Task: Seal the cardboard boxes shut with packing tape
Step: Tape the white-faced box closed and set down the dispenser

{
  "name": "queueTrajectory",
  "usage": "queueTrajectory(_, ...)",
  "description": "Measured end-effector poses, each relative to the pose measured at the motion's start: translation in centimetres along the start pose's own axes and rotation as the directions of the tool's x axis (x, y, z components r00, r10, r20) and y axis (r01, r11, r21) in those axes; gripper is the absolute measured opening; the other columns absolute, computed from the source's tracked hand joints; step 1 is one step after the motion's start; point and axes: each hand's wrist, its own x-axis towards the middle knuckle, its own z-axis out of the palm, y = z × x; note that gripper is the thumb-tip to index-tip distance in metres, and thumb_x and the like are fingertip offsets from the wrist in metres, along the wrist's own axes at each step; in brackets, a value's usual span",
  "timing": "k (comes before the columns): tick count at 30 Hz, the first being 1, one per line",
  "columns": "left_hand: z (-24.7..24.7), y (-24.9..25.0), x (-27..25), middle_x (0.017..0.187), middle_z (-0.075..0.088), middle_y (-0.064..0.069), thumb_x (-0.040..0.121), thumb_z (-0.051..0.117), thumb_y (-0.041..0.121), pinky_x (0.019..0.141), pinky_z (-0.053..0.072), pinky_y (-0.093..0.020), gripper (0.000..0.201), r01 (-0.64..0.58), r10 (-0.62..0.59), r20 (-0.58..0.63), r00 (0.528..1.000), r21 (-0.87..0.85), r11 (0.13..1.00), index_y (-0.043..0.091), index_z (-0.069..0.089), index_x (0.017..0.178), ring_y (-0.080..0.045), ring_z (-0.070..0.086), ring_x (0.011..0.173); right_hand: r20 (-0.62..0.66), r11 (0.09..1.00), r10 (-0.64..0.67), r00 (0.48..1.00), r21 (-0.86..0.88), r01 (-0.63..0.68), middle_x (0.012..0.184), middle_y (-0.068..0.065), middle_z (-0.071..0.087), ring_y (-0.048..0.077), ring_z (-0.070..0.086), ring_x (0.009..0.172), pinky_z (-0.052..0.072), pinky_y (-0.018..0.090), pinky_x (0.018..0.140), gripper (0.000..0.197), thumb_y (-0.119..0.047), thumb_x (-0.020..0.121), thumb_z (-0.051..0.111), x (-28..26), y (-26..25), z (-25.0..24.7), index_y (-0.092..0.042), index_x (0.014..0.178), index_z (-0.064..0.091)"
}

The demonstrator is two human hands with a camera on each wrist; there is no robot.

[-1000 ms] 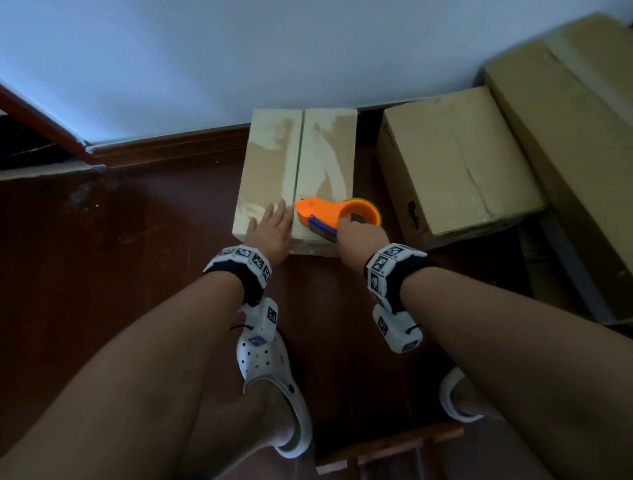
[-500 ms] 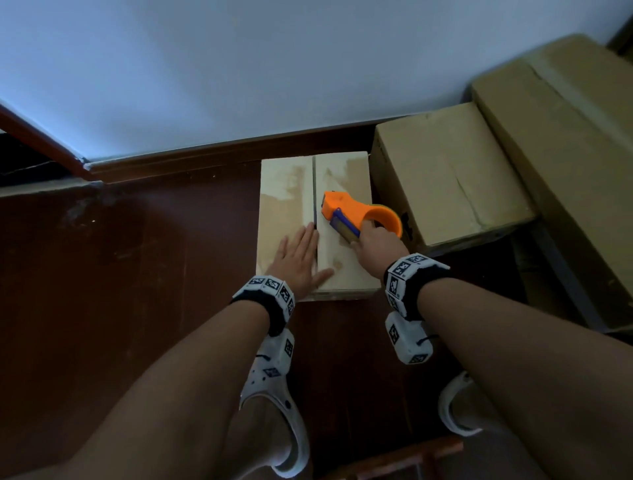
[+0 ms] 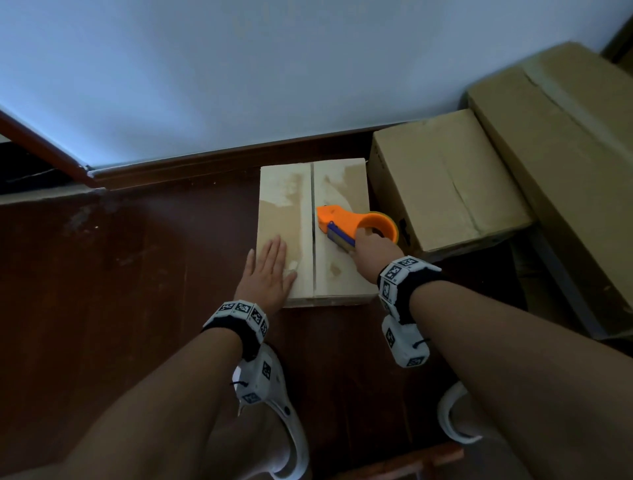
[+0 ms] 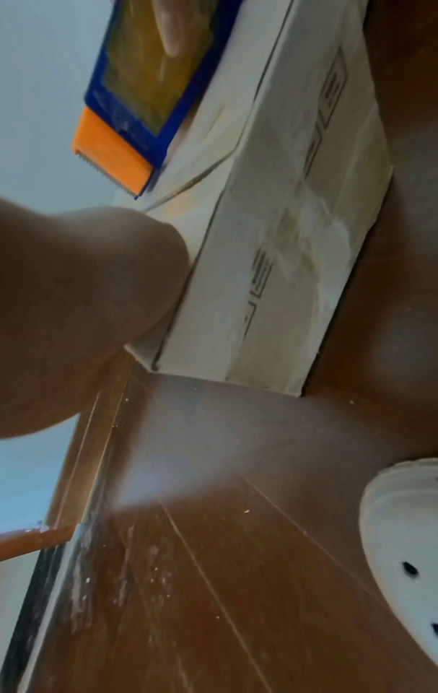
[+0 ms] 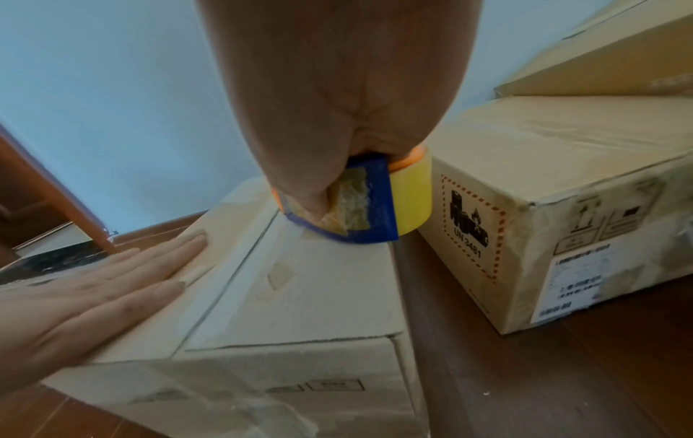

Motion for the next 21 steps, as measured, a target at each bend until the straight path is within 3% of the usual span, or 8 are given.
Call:
queueTrajectory(2, -1.1, 0.0, 0.4, 0.161, -0.016, -0.001, 0.097, 0.001, 0.052, 0.118, -0.012, -0.041, 0.069, 0.023, -0.025, -0.056, 0.998, -0.030, 0.999, 0.014, -0.008, 0.154, -0.014, -0.015, 0.147, -0.013, 1.000, -0.010, 1.000, -0.011, 0.010, 0.113, 0.017, 0.056, 0.033, 0.063, 0.089, 0.043, 0.036, 0.059, 0.028, -0.015, 0.099, 0.045, 0.1, -0.1, 0.1, -0.001, 0.123, 0.041)
queueTrajectory(4, -2.0, 0.8, 1.6, 0.159, -0.021, 0.004, 0.101, 0.009, 0.049, 0.116, -0.014, -0.041, 0.063, -0.050, 0.046, -0.058, 0.997, -0.063, 0.997, 0.021, -0.013, 0.154, -0.013, -0.019, 0.147, -0.017, 1.000, -0.018, 1.000, -0.017, 0.018, 0.115, 0.017, 0.055, 0.033, 0.062, 0.093, 0.043, 0.036, 0.060, 0.029, -0.014, 0.098, 0.046, 0.1, -0.2, 0.2, -0.002, 0.123, 0.040)
queueTrajectory(8, -1.9, 1.6, 3.8, 0.157, -0.026, 0.010, 0.100, 0.012, 0.054, 0.118, -0.010, -0.046, 0.065, -0.079, 0.083, 0.143, 0.986, -0.037, 0.996, 0.028, -0.017, 0.152, -0.013, -0.019, 0.147, 0.004, 0.999, -0.028, 1.000, -0.031, 0.029, 0.121, 0.018, 0.052, 0.035, 0.059, 0.100, 0.041, 0.037, 0.062, 0.030, -0.014, 0.098, 0.045, 0.3, 0.0, 0.1, -0.002, 0.126, 0.040)
queueTrajectory(12, -3.3, 0.8, 3.2, 0.161, -0.014, 0.010, 0.102, 0.025, 0.049, 0.118, -0.002, -0.049, 0.063, -0.072, 0.093, 0.146, 0.985, -0.146, 0.987, 0.028, -0.003, 0.154, -0.012, -0.010, 0.148, -0.006, 0.999, -0.011, 1.000, -0.040, 0.011, 0.115, 0.017, 0.056, 0.034, 0.061, 0.096, 0.041, 0.035, 0.061, 0.028, -0.013, 0.098, 0.046, 0.0, -0.1, -0.2, -0.001, 0.123, 0.043)
queueTrajectory(16, -4.4, -1.6, 0.8, 0.163, -0.002, 0.008, 0.102, 0.037, 0.040, 0.119, 0.008, -0.051, 0.060, 0.110, -0.076, 0.135, 0.988, -0.270, 0.957, 0.025, 0.012, 0.155, -0.014, 0.004, 0.149, 0.016, 0.996, -0.064, 0.998, -0.065, 0.065, 0.113, 0.018, 0.056, 0.037, 0.061, 0.093, 0.043, 0.038, 0.061, 0.027, -0.006, 0.097, 0.041, -1.3, 0.0, -0.4, -0.002, 0.124, 0.040)
queueTrajectory(19, -5.6, -3.0, -0.1, 0.161, 0.015, 0.000, 0.100, 0.044, 0.039, 0.117, 0.022, -0.041, 0.057, 0.264, -0.211, 0.164, 0.964, -0.476, 0.839, 0.021, 0.028, 0.151, -0.020, 0.023, 0.146, 0.057, 0.990, -0.123, 0.991, -0.068, 0.127, 0.112, 0.016, 0.058, 0.034, 0.061, 0.095, 0.043, 0.037, 0.063, 0.026, -0.011, 0.095, 0.048, -2.9, 0.5, -0.9, -0.004, 0.120, 0.044)
queueTrajectory(21, -6.6, -2.7, -0.3, 0.150, 0.041, -0.004, 0.100, 0.047, 0.033, 0.112, 0.034, -0.037, 0.048, 0.325, -0.274, 0.185, 0.944, -0.669, 0.668, 0.015, 0.043, 0.144, -0.023, 0.044, 0.134, 0.095, 0.983, -0.177, 0.980, -0.023, 0.180, 0.110, 0.014, 0.057, 0.033, 0.060, 0.099, 0.048, 0.038, 0.070, 0.029, -0.020, 0.093, 0.054, -4.1, 0.6, -1.3, -0.006, 0.116, 0.045)
